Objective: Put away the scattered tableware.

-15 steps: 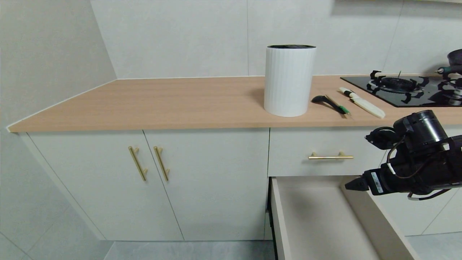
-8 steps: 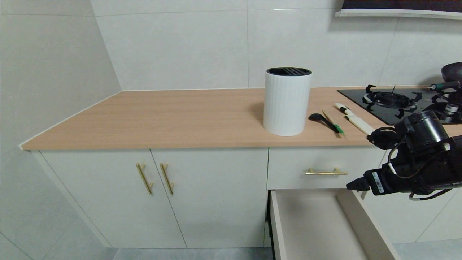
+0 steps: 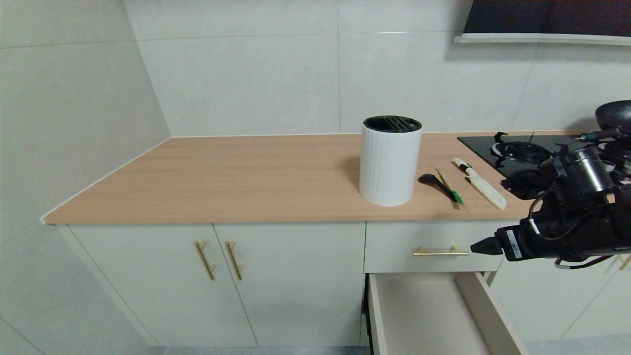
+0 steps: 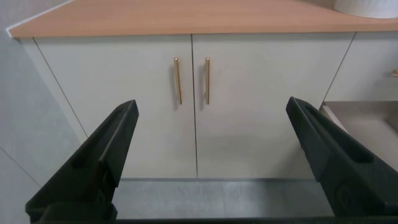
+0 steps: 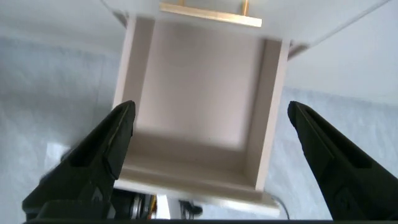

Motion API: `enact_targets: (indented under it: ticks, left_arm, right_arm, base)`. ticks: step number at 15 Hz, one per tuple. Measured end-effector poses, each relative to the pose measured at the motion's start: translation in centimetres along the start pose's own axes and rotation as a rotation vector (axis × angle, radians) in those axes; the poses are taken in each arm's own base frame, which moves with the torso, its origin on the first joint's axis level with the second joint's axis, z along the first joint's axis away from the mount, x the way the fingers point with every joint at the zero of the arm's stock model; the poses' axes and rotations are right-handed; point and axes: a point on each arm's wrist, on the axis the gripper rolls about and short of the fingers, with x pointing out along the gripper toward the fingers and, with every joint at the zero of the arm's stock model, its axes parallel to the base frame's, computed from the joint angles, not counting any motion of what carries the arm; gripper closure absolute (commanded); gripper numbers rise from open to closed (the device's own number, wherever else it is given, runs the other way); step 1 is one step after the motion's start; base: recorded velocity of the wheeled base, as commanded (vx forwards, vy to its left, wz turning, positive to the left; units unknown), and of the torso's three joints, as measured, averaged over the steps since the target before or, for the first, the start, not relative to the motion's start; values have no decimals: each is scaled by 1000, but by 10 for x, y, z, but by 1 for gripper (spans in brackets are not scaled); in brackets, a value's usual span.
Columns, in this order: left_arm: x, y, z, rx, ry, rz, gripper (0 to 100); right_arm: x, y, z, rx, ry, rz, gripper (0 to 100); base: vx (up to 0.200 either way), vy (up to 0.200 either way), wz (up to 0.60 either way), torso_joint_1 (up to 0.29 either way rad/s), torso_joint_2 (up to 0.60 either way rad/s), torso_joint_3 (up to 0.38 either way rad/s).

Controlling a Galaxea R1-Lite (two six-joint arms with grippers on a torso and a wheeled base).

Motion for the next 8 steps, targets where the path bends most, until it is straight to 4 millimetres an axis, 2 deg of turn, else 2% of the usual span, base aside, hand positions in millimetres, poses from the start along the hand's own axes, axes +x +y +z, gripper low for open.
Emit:
enact_targets:
  ticks: [3,8]
  left_arm:
    - [0,0,0,0,0,0,0]
    - [0,0,0,0,0,0,0]
  right_arm:
    - [1,0,20,5,-134,-19,0]
    - [15,2,71,19,-266,-36,0]
  base:
    - [0,0,0,0,0,0]
    - [0,0,0,0,0,0]
